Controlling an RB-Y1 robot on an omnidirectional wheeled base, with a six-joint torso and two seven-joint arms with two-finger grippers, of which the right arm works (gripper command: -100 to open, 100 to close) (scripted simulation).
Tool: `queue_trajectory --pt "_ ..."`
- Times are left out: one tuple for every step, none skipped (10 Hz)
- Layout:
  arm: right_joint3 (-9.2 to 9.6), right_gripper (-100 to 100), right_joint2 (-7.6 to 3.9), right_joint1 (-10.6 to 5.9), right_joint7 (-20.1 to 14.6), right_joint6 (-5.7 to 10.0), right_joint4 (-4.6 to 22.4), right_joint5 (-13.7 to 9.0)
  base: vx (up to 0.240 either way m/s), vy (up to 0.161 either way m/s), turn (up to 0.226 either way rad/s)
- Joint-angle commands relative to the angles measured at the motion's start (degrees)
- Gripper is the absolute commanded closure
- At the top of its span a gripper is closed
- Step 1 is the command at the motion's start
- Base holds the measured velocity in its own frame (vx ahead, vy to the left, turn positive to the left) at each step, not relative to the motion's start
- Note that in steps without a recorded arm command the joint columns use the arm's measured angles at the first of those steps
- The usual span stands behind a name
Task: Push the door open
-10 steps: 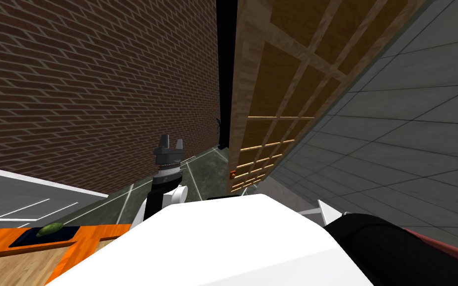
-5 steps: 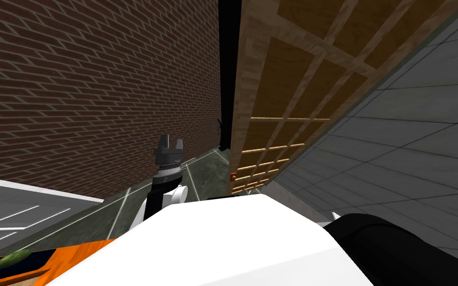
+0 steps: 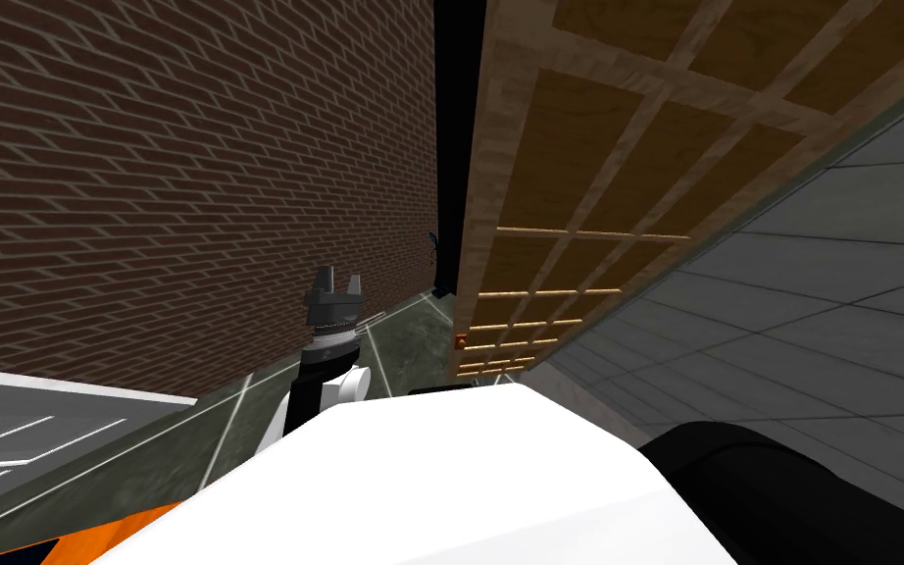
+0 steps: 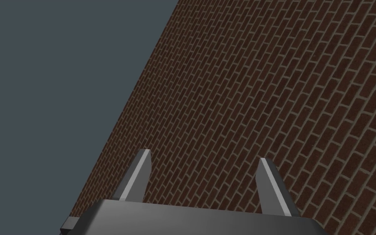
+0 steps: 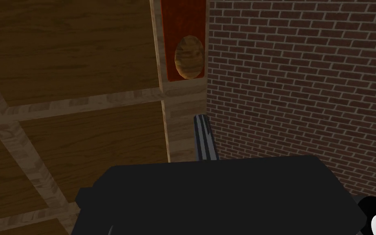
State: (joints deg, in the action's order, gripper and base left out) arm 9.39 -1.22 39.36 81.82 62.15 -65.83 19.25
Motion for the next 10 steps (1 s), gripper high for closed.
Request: queue_trajectory --pt "0.00 100 -0.02 0.03 0.00 0.02 0.02 0.00 -0.036 -0.011 0.001" --pt "0.00 100 -0.02 0.03 0.00 0.02 0.02 0.00 -0.024 -0.007 0.001" --pt "0.00 100 -0.02 0.03 0.00 0.02 0.02 0.00 -0.012 -0.003 0.000" --pt "0.00 100 -0.02 0.03 0.00 0.02 0.02 0.00 0.000 0.000 0.000" --pt "-1.23 -100 -1.28 0.03 0.43 -0.23 -0.06 -1.30 0.041 0.090 -0.195" --pt "-1.56 -100 -1.25 0.03 0.55 -0.29 -0.09 -1.65 0.086 0.165 -0.176" --pt "-2.24 -100 -0.76 0.03 0.78 -0.43 -0.13 -2.36 0.082 0.204 -0.130" --pt "-2.88 -100 0.25 0.03 1.01 -0.56 -0.18 -3.04 0.097 0.195 -0.149" --pt "-3.40 -100 1.55 0.03 1.19 -0.66 -0.21 -3.59 0.079 0.175 -0.131" --pt "-3.72 -100 2.69 0.02 1.30 -0.73 -0.24 -3.94 0.053 0.119 -0.088"
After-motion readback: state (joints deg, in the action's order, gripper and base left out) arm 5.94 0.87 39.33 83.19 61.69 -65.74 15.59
